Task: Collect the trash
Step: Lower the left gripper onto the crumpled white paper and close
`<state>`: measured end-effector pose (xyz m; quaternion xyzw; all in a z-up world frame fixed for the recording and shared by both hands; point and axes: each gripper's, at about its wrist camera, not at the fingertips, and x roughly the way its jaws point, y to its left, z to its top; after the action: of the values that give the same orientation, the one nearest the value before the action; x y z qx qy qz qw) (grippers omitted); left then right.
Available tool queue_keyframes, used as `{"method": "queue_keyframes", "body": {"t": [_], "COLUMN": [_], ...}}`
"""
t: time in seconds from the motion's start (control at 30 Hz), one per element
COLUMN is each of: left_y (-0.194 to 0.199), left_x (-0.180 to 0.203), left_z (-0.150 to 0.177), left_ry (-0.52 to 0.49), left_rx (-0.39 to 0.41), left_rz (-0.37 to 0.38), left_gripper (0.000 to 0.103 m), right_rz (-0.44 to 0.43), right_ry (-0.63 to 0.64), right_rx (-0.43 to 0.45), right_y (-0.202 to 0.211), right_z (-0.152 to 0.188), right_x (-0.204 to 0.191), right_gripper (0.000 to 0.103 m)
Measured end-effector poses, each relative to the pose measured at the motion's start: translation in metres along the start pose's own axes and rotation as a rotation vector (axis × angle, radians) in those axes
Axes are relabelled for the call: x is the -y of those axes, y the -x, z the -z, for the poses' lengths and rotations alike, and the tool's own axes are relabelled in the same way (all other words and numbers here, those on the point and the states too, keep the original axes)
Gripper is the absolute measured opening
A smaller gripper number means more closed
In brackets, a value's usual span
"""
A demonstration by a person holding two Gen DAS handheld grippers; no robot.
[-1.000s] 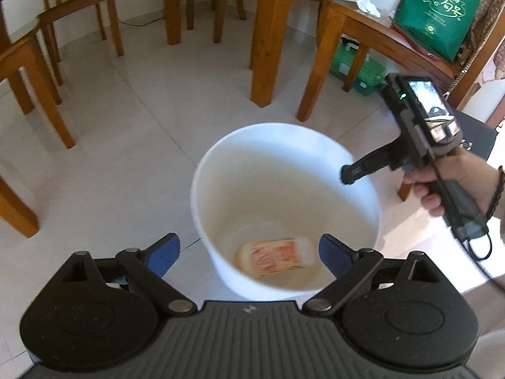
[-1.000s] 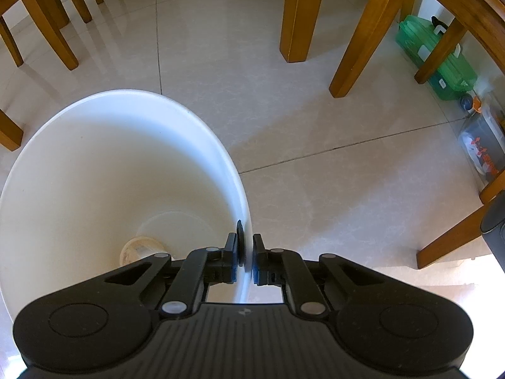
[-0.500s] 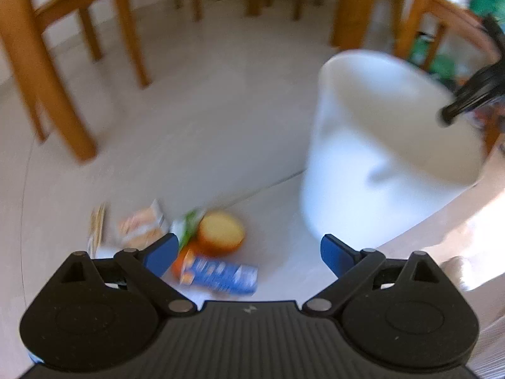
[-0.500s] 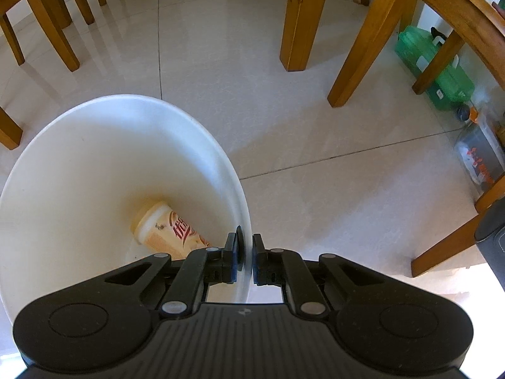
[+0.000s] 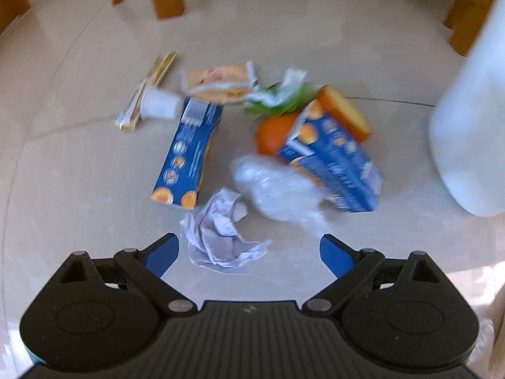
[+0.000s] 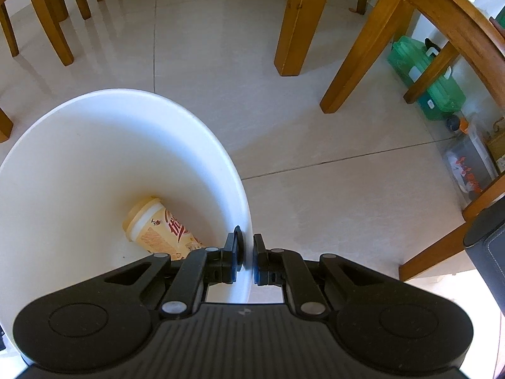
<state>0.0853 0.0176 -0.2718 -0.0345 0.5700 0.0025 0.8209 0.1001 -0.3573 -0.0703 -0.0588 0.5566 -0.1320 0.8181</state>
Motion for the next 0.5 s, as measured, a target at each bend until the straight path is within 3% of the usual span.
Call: {"method": "queue_keyframes", "body": {"t": [0.27, 0.5], "left_y": [-0.041, -0.053], "left_x": [-0.020, -0.028], "left_z": [0.006, 0.008], "left_ry": [0.089, 0.160], "left_rx": [-0.011, -0.026], "left_rz": [-0.028, -0.028], "left_gripper": [0.086, 0.052], "right_rz": [0.012, 0.022], "right_ry": [0.023, 0.028], "right_rx": [0.004, 0.006], "right_y": [0.000, 0.000], "right_z": [0.001, 0.001], "right_x": [-0.003, -0.005], "right_gripper": [0.012, 0.012]}}
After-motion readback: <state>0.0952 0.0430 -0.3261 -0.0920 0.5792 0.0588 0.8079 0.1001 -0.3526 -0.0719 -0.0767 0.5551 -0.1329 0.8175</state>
